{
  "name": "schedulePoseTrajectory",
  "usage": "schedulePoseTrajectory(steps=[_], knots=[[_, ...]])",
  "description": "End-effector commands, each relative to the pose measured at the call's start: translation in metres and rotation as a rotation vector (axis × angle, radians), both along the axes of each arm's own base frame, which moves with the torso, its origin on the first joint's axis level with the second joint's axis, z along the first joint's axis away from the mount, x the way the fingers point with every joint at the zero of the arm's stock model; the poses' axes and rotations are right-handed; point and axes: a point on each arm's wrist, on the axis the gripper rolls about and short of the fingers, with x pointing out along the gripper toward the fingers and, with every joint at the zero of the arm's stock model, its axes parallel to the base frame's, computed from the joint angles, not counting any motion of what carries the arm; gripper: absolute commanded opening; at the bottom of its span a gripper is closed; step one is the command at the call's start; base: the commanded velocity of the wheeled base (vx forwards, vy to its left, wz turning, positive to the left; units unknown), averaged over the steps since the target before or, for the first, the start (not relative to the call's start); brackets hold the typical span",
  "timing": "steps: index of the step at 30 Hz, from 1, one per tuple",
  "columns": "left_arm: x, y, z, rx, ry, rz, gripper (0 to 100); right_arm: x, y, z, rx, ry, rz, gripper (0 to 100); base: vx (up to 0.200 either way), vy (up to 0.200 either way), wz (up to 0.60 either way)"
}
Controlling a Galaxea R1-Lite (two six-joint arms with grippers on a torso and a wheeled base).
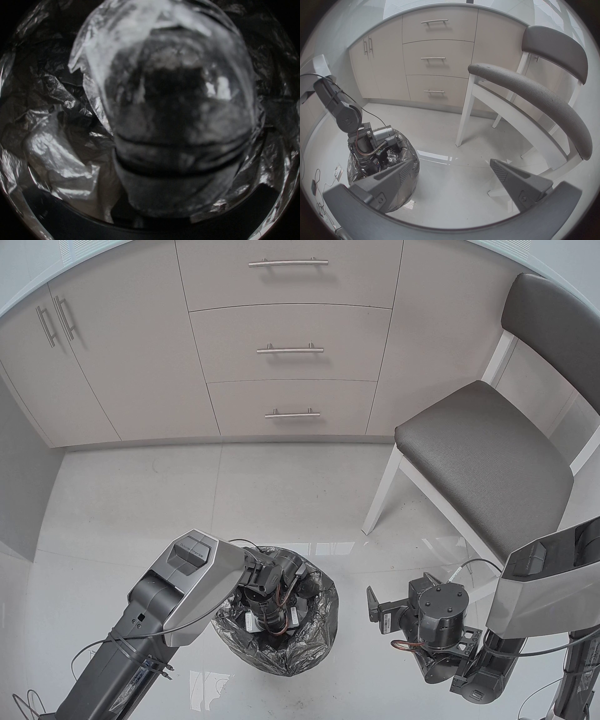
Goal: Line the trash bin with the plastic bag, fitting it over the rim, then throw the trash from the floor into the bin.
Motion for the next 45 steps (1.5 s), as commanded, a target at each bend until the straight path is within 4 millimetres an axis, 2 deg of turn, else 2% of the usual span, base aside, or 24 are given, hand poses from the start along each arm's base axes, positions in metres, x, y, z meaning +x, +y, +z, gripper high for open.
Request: schedulePoseTrajectory(steps=[1, 5, 8, 12, 14, 15, 16, 19, 24, 29, 39, 45], knots=[[-0.002, 0.002, -0.013, 0.015, 0.023, -0.004, 0, 0.000, 0.000, 0.000, 0.009, -0.010, 0.000, 100, 0.000, 0.000, 0.00], [-0.002, 0.002, -0.016, 0.014, 0.022, -0.004, 0, 0.000, 0.000, 0.001, 0.012, -0.012, 0.000, 100, 0.000, 0.000, 0.00], [0.000, 0.003, -0.009, 0.017, 0.008, 0.007, 0, 0.001, 0.000, 0.001, 0.013, -0.012, -0.003, 100, 0.000, 0.000, 0.00], [0.005, 0.003, 0.017, 0.019, -0.050, 0.024, 0, 0.001, -0.001, 0.000, 0.011, -0.010, -0.005, 100, 0.000, 0.000, 0.00], [0.005, 0.003, 0.017, 0.019, -0.050, 0.024, 0, 0.001, -0.001, 0.000, 0.011, -0.010, -0.005, 100, 0.000, 0.000, 0.00], [0.007, 0.001, 0.037, 0.015, -0.093, 0.023, 0, 0.001, -0.001, 0.000, 0.008, -0.009, -0.004, 100, 0.000, 0.000, 0.00], [0.008, 0.001, 0.039, 0.014, -0.096, 0.023, 0, 0.001, -0.001, 0.000, 0.010, -0.009, -0.005, 100, 0.000, 0.000, 0.00], [0.005, 0.000, 0.063, 0.014, -0.107, 0.018, 0, 0.002, -0.001, -0.002, 0.007, -0.006, -0.008, 100, 0.000, 0.000, 0.00], [0.004, 0.000, 0.076, 0.008, -0.123, 0.023, 0, 0.002, 0.000, -0.003, 0.003, -0.003, -0.006, 100, 0.000, 0.000, 0.00], [0.007, 0.002, 0.079, 0.024, -0.150, 0.030, 0, 0.003, -0.001, -0.003, 0.004, -0.002, -0.008, 100, 0.000, 0.000, 0.00], [0.012, -0.001, 0.050, 0.021, -0.171, 0.020, 0, 0.003, -0.001, -0.003, 0.008, -0.003, -0.011, 100, 0.000, 0.000, 0.00], [0.010, -0.007, 0.060, 0.036, -0.201, 0.016, 0, 0.003, -0.001, -0.003, 0.008, -0.003, -0.011, 100, 0.000, 0.000, 0.00]])
